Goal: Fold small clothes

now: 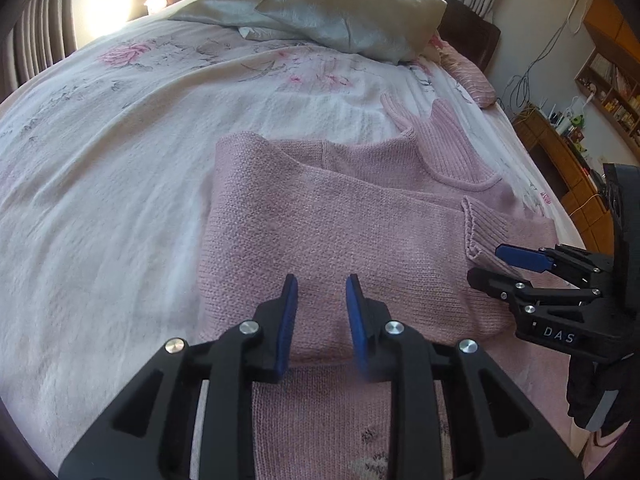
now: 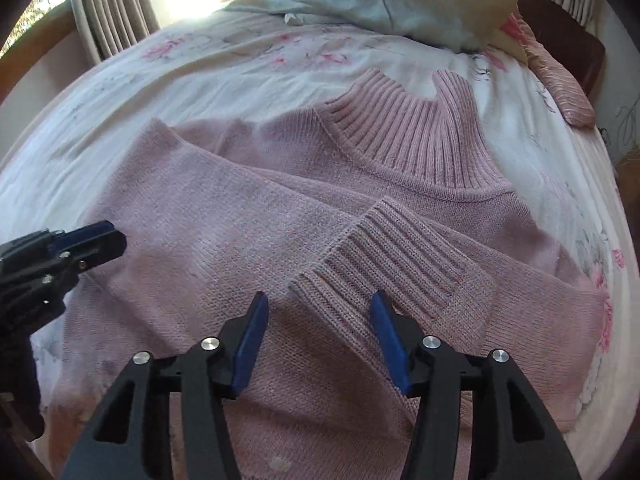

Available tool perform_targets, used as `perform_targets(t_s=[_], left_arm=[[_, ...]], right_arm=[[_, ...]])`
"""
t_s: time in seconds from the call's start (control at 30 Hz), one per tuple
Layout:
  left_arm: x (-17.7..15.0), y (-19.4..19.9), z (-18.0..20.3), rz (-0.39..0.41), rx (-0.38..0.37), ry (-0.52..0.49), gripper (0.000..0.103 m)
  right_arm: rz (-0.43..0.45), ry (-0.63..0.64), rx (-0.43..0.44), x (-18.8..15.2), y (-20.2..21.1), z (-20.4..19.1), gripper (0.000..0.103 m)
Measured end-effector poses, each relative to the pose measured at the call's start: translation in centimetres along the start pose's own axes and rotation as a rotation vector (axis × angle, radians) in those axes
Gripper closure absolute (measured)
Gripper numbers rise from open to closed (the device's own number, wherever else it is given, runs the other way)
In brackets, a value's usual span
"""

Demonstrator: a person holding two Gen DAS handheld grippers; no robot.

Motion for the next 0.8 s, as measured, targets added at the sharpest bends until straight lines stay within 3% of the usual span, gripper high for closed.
perform_targets(t_s=[0.07, 0.1, 0.13, 0.2, 0.37, 0.5, 0.57, 0.67, 0.73, 0.8], left_arm=[[-0.1, -0.8, -0.5, -0.01, -0.017, 0.022, 0.079], [-0.2, -0.9, -0.7, -0.008, -0.026, 0.029, 0.079], [-0.2, -0.9, -0.7, -0.006, -0.03, 0.027, 0.079], [-0.3, -0.9, -0.6, -0.001, -0.027, 0.01, 0.079], [-0.4, -0.9, -0.7, 0.01, -0.038, 0.005, 0.079], [-0.5, -0.9, -0.5, 0.012, -0.021, -0.004, 0.079], [-0.4, -0.9, -0.4, 0.007, -0.009, -0.008, 0.079], [-0.2, -0.3, -0.1, 0.001, 0.016, -0.012, 0.079], [0.2, 0.9, 0.7, 0.034, 0.01, -0.021, 0.077], [0.5, 1.7, 1.9, 0.056, 0.001, -0.047, 0.075]], right_arm=[[0.007, -0.015, -0.008, 0.0, -0.3, 0.4, 0.065], [0.016, -0.043, 0.006, -0.1, -0.1, 1.0, 0.082], [0.028, -0.075, 0.044, -0.2, 0.4, 1.6, 0.089], [0.068, -0.14, 0.121, -0.1, 1.8, 2.9, 0.093], [0.16, -0.292, 0.134, -2.2, 5.7, 9.1, 0.095], [0.175, -0.415, 0.113, -5.6, 6.9, 15.1, 0.095], [0.147, -0.485, 0.12, -7.6, 6.2, 17.8, 0.094], [0.132, -0.575, 0.22, -9.6, 5.2, 20.2, 0.079], [0.149, -0.618, 0.276, -10.2, 4.9, 21.0, 0.048], [0.144, -0.673, 0.339, -10.5, 4.2, 21.4, 0.045]])
Point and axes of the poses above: each gripper's, at about its wrist camera, not at the fingertips, and y roughly against the way its jaws point, z to its right, x to its top, the point moved 8 cm from there along -y, roughly the way its jaws point, and after that the axes turned 3 degrees about -z, right-handed, at the moved point
